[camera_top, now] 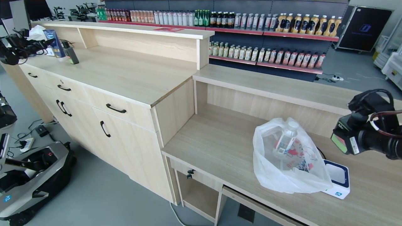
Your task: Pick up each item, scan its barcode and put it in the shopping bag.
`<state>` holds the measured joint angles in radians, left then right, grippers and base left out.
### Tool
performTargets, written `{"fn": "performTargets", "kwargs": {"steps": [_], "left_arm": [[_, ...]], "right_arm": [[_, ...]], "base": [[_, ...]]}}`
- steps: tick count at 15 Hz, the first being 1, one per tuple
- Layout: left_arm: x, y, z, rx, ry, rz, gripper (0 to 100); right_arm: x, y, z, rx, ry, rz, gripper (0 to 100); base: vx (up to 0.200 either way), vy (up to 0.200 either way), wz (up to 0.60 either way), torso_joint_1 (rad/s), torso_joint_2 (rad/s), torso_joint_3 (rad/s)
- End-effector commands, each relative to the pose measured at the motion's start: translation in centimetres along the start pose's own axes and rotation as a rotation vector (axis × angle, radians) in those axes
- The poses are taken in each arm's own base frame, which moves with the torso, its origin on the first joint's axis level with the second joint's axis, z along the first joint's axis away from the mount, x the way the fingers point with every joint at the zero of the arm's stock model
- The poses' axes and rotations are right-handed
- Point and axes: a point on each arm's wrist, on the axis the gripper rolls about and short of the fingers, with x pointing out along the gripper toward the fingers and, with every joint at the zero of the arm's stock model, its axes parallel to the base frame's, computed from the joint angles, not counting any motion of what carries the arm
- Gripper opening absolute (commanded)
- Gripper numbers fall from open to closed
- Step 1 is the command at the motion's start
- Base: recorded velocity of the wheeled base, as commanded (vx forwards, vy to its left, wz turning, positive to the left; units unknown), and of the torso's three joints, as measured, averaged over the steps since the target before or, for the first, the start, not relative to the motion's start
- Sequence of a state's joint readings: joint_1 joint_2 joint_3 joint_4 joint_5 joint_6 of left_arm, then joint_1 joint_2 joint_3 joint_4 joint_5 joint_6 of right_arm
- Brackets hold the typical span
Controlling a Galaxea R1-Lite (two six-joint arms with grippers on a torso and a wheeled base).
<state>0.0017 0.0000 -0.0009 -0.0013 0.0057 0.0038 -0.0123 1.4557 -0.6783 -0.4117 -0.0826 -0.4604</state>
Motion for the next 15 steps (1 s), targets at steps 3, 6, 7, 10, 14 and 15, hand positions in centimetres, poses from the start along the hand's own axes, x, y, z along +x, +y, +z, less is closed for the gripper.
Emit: {"fn": "performTargets", "kwargs": {"steps": [3,6,7,10,14,15], "left_arm": [[0.0,0.0,0.0,0.001,-0.001,0.000,100],[0.0,0.0,0.0,0.001,-0.001,0.000,100],[0.0,0.0,0.0,-0.001,-0.001,0.000,100],[0.0,0.0,0.0,-0.001,0.001,0.000,100],[0.0,0.0,0.0,-0.001,0.001,0.000,100],[0.0,0.0,0.0,0.001,0.001,0.000,100]], "right_arm": [[4.4,3.0,-3.3,-0.022,0.155,0.172,0],[6.3,4.2,-5.0,-0.016,0.197,0.265,0],[7.0,4.4,-5.4,-0.015,0.204,0.274,0],[9.4,5.1,-5.8,-0.004,0.132,0.326,0],[12.4,6.0,-6.8,-0.016,0.086,0.350,0],[13.0,6.2,-6.9,-0.014,0.062,0.364,0]], "base": [[0.000,0.000,0.00,0.000,0.00,0.000],[0.000,0.000,0.00,0.000,0.00,0.000],[0.000,0.000,0.00,0.000,0.00,0.000],[0.000,0.000,0.00,0.000,0.00,0.000],[0.000,0.000,0.00,0.000,0.00,0.000],[0.000,0.000,0.00,0.000,0.00,0.000]]}}
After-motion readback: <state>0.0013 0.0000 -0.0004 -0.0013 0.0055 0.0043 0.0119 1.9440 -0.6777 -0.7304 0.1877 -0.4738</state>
